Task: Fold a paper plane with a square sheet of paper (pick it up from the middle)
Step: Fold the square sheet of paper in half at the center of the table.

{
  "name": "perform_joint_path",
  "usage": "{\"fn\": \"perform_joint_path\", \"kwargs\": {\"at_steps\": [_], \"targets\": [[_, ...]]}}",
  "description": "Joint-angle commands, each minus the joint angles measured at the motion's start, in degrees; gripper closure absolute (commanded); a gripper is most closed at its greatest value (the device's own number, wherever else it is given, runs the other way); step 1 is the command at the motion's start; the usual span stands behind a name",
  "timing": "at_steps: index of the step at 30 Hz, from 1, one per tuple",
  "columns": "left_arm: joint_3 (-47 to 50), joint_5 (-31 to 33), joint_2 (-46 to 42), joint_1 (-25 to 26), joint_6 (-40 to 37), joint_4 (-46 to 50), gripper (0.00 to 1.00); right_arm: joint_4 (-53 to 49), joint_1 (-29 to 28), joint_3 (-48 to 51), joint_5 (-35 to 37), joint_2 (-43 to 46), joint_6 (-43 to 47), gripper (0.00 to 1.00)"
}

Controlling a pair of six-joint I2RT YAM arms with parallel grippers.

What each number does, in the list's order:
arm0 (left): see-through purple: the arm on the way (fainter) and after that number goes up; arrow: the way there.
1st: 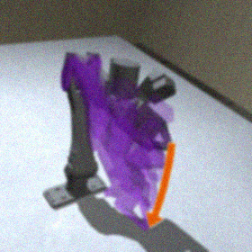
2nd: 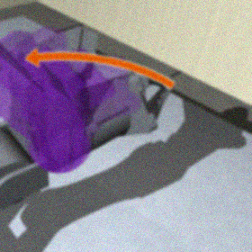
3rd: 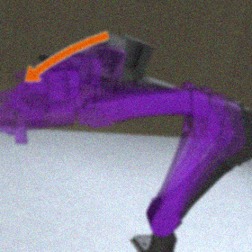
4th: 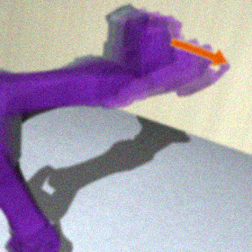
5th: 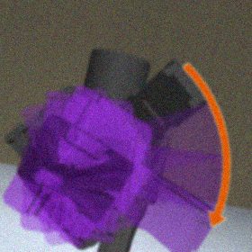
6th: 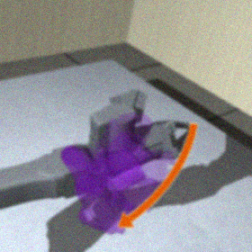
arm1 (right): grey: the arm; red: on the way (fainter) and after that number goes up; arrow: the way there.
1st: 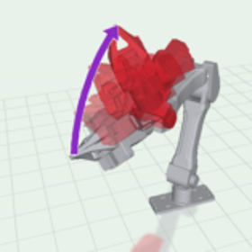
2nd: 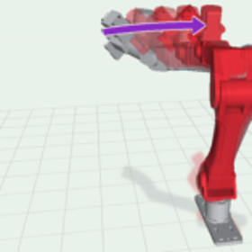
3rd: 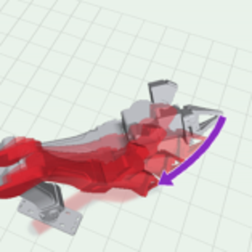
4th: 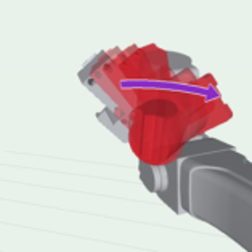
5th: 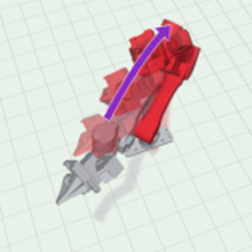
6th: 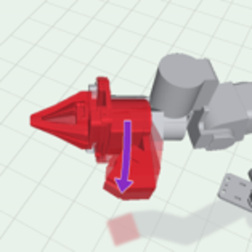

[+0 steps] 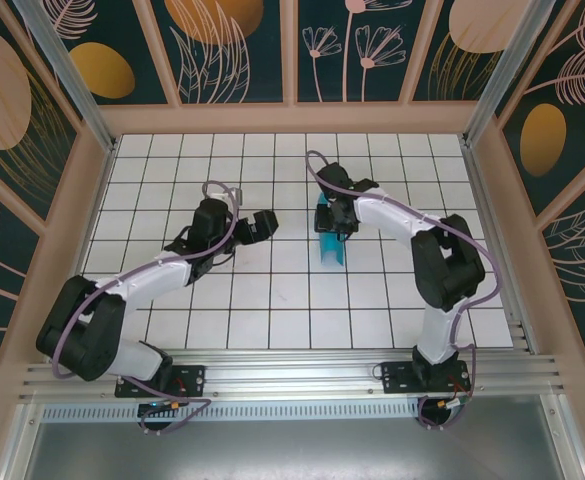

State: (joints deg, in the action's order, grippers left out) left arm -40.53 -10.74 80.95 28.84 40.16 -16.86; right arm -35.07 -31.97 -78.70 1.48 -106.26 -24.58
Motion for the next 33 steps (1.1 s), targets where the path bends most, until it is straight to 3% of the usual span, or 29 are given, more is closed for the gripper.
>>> {"fn": "perform_joint_path", "kwargs": {"at_steps": [1, 8, 11, 18, 26, 33], "targets": [[1.85, 4.16, -2.31, 0.07, 0.42, 0.65, 0.01, 4.16, 0.28, 0.17, -6.66, 4.27, -1.19, 0.54], [2.31, 5.84, -5.16, 0.05, 1.32, -0.3, 0.01, 23.02, 0.25, 8.06, -26.78, 10.49, -10.97, 0.54], [1.78, 4.81, -4.98, 0.07, 1.43, -0.19, 0.02, 31.37, 0.32, 12.86, -30.59, 10.83, -16.12, 0.55], [2.37, 2.91, -4.51, 0.08, 2.36, -1.03, 0.01, 40.57, 2.41, 22.61, -31.09, 9.3, -21.65, 0.55], [2.08, 0.52, -2.85, 0.07, 2.4, -1.41, 0.02, 42.9, 4.15, 29.85, -27.66, 9.25, -23.05, 0.51], [0.99, -2.39, 0.04, 0.04, 1.97, -1.82, 0.01, 35.7, 4.27, 29.28, -22.07, 9.11, -19.52, 0.3]]}}
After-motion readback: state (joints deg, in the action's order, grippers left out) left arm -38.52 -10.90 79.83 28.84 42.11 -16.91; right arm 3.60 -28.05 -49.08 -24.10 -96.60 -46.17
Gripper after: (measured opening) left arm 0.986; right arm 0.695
